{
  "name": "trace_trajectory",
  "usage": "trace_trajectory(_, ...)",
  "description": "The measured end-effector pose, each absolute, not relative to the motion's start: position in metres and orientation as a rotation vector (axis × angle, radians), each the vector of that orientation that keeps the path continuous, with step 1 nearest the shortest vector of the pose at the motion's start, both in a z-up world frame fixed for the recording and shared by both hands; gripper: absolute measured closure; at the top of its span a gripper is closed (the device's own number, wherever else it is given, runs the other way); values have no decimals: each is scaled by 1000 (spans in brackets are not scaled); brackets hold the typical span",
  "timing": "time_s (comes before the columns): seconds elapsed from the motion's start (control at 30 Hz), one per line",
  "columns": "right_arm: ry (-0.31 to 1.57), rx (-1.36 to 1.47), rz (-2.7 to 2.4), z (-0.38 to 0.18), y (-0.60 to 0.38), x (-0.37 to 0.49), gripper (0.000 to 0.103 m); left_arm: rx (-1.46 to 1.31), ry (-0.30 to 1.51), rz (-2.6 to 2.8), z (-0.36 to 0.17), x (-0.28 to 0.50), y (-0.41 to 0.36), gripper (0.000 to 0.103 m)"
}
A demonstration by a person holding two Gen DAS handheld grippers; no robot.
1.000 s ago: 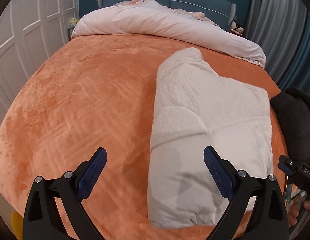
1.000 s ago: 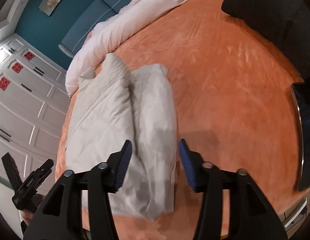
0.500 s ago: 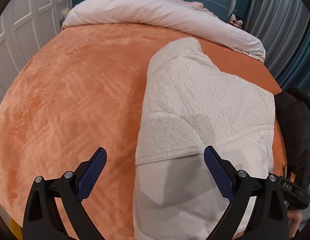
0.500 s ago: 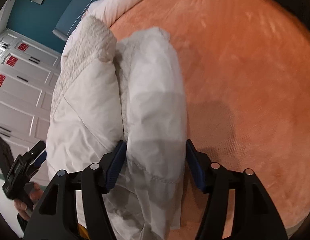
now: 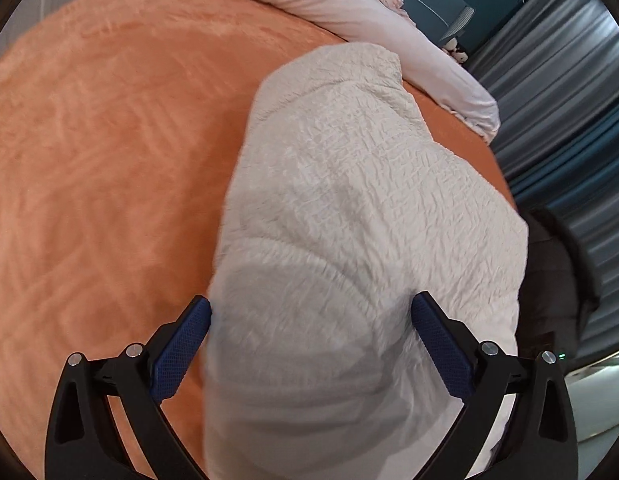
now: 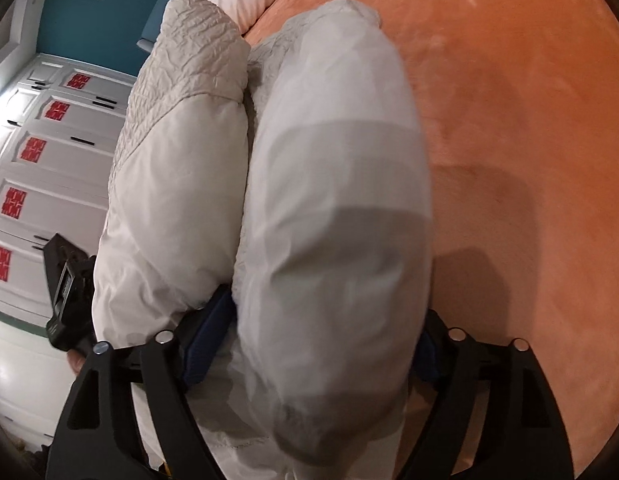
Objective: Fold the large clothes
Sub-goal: 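Roll the coat bundle over toward the collar with both grippers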
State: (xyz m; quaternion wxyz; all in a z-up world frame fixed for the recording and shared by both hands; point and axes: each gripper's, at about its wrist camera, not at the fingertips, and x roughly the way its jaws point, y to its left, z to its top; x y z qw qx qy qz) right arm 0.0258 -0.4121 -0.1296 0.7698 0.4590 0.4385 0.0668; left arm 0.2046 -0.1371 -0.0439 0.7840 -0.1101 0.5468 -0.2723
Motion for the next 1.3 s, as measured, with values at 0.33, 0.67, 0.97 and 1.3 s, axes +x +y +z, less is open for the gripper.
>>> trace_trajectory(0.33, 866, 1083, 259, -132, -402, 42, 61, -203, 1132, -644, -26, 199, -153, 19)
trace_trajectory(0.67, 770, 902, 251, -52, -344, -14, 81, -145, 988, -701, 49, 144, -114, 36)
trace_trajectory(0.97, 650, 801, 286, 13, -302, -42, 82, -170, 842, -737, 116, 112, -56, 42)
trace_trajectory(1.3, 623, 727, 334, 53, -264, -9, 84, -160, 755, -699, 139, 139, -9, 46)
